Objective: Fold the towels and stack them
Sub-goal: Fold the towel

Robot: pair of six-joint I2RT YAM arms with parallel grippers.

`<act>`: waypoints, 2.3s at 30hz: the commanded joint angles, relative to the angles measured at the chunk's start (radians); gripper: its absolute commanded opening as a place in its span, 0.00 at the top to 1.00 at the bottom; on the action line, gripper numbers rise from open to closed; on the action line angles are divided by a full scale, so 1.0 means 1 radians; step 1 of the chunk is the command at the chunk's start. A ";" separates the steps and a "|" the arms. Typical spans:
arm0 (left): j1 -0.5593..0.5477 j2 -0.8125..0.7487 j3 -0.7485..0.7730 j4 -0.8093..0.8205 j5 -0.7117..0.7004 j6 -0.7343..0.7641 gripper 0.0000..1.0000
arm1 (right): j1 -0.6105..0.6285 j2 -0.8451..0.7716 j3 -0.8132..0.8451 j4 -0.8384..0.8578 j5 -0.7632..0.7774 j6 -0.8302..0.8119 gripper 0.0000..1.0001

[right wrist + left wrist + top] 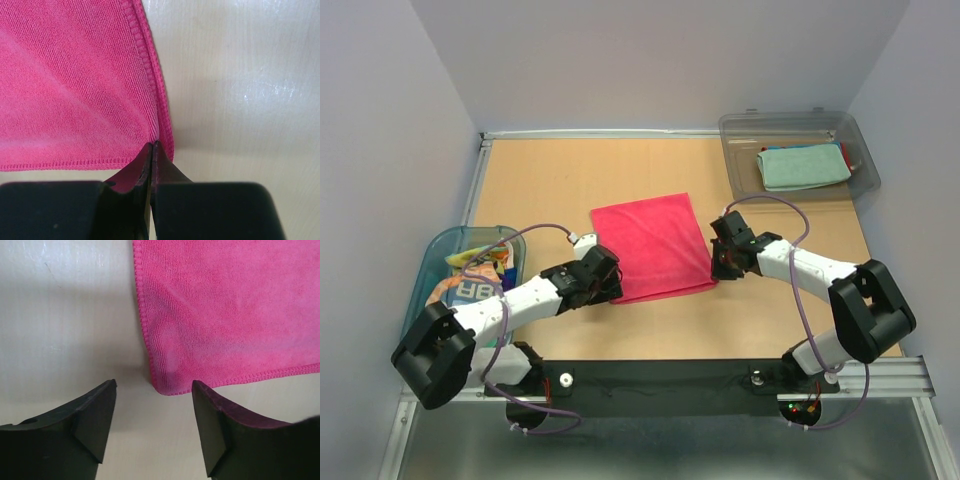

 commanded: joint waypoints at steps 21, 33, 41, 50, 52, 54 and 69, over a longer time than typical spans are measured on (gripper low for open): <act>-0.042 0.114 -0.019 0.051 -0.026 -0.080 0.96 | 0.004 -0.102 -0.005 -0.007 0.025 -0.011 0.99; -0.040 0.052 -0.005 -0.041 -0.022 -0.104 1.00 | 0.005 -0.133 -0.092 -0.098 -0.026 0.081 0.99; -0.040 0.058 -0.012 -0.038 -0.013 -0.100 1.00 | 0.004 -0.098 -0.149 -0.073 -0.021 0.116 0.77; -0.042 0.057 -0.020 -0.027 0.015 -0.077 0.99 | 0.007 -0.243 -0.099 -0.113 -0.070 0.083 0.57; -0.042 0.055 -0.020 -0.027 0.017 -0.075 0.98 | 0.010 -0.256 -0.067 -0.118 -0.081 0.078 0.57; -0.042 0.054 -0.022 -0.027 0.018 -0.072 0.98 | 0.022 -0.267 -0.045 -0.116 -0.092 0.075 0.58; -0.042 0.029 -0.031 -0.049 0.009 -0.071 0.98 | 0.067 -0.145 -0.152 0.092 -0.216 0.104 0.67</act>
